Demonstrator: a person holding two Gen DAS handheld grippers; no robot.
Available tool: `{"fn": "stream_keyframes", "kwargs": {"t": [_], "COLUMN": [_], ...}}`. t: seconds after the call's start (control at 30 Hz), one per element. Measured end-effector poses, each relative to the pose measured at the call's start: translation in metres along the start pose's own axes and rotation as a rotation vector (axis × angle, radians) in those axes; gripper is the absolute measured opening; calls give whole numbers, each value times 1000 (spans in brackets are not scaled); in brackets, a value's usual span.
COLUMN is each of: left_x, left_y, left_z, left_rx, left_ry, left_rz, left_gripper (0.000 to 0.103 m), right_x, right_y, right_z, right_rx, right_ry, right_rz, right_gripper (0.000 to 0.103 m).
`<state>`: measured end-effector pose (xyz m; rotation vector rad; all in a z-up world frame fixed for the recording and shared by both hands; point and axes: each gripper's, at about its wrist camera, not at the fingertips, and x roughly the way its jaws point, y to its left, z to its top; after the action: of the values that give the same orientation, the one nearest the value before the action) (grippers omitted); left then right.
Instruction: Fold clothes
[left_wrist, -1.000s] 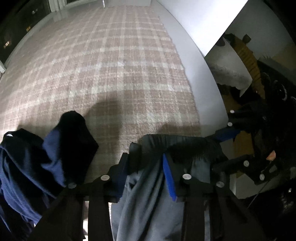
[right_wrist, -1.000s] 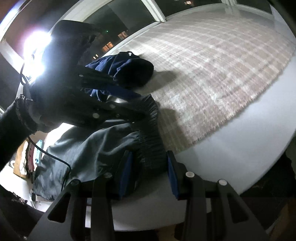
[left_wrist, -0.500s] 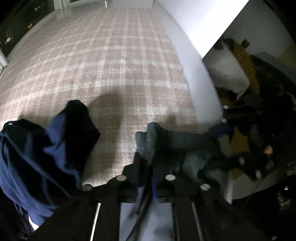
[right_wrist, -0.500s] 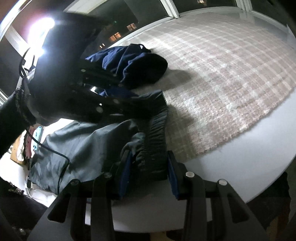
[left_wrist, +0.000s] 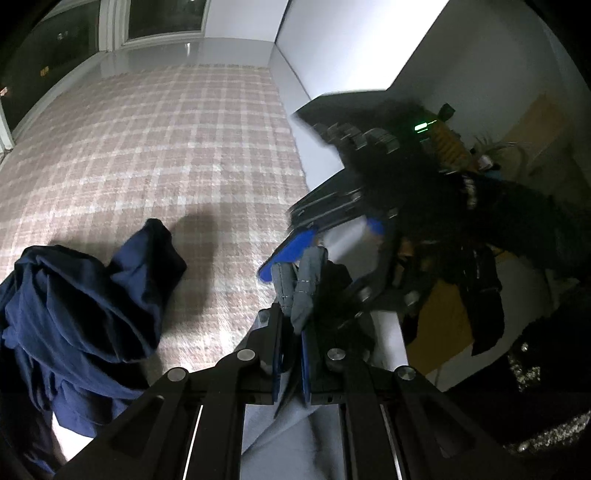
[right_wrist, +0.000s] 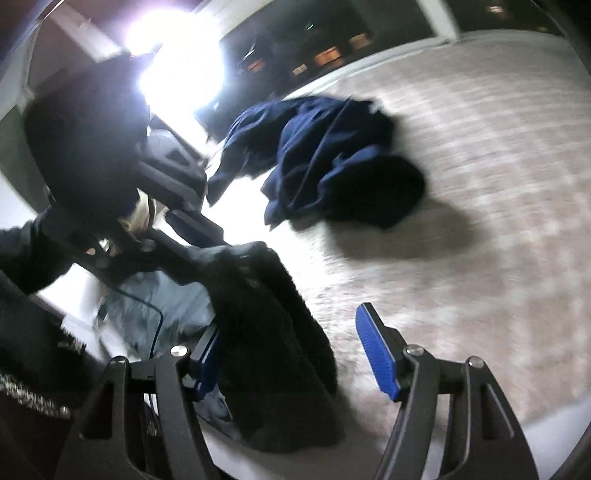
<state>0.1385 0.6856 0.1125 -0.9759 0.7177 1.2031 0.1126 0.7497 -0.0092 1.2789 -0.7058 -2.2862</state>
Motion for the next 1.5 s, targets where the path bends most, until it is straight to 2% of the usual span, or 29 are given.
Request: {"fn": "stream_keyframes", "kwargs": {"t": [0.03,0.07,0.1,0.17,0.27,0.4,0.47,0.5,0.63,0.77,0.87,0.93,1.03,1.07,1.1,1.13,1.17,1.23,1.37,1.5], "left_x": [1,1,2,-3,-34,-87,-114,-124,-162,-192,-201,-212,-220,-222,-225,-227,-217,-222,-241,-261], "left_y": [2,4,6,22,45,41,39,32,-3,-48,-78,-90,-85,-83,-81,-80,-74,-77,-91,-104], "left_z": [-1,-2,-3,-8,-34,-115,-155,-183,-300,-423,-487,-518,-549,-560,-570,-580,-586,-583,-574,-574], "left_rx": [-6,-13,-20,-87,-222,-418,-517,-576,-852,-1163,-1305,-1360,-1391,-1401,-1411,-1422,-1438,-1387,-1274,-1152], "left_ry": [0,1,1,1,-55,-104,-127,-117,-73,-73,-59,-91,-156,-178,-200,-219,-173,-212,-324,-324], "left_rz": [18,36,56,138,185,236,262,289,396,523,600,632,633,634,634,632,596,592,557,556], "left_gripper": [10,18,21,24,27,31,35,37,38,38,38,38,40,46,47,43,42,42,45,45], "right_x": [5,11,16,25,23,24,27,27,9,-11,6,16,16,15,14,14,13,11,3,5], "right_y": [-2,-3,-5,-8,-13,-18,-17,-14,10,4,4,7,10,14,18,22,27,46,97,163], "right_z": [4,7,11,17,15,15,17,17,13,19,20,21,29,31,33,35,36,37,42,44], "right_rx": [-11,-21,-32,-44,-2,55,71,75,55,142,167,172,232,242,251,261,264,252,263,232], "right_ry": [15,31,46,70,62,56,47,43,14,-15,44,70,57,53,50,46,45,44,-13,-63], "right_rz": [23,46,69,108,116,144,122,97,-94,-139,-190,-218,-221,-229,-236,-244,-253,-274,-237,-213], "right_gripper": [65,54,30,24,23,27,23,15,12,11,11,11,11,11,11,11,11,11,11,11]}}
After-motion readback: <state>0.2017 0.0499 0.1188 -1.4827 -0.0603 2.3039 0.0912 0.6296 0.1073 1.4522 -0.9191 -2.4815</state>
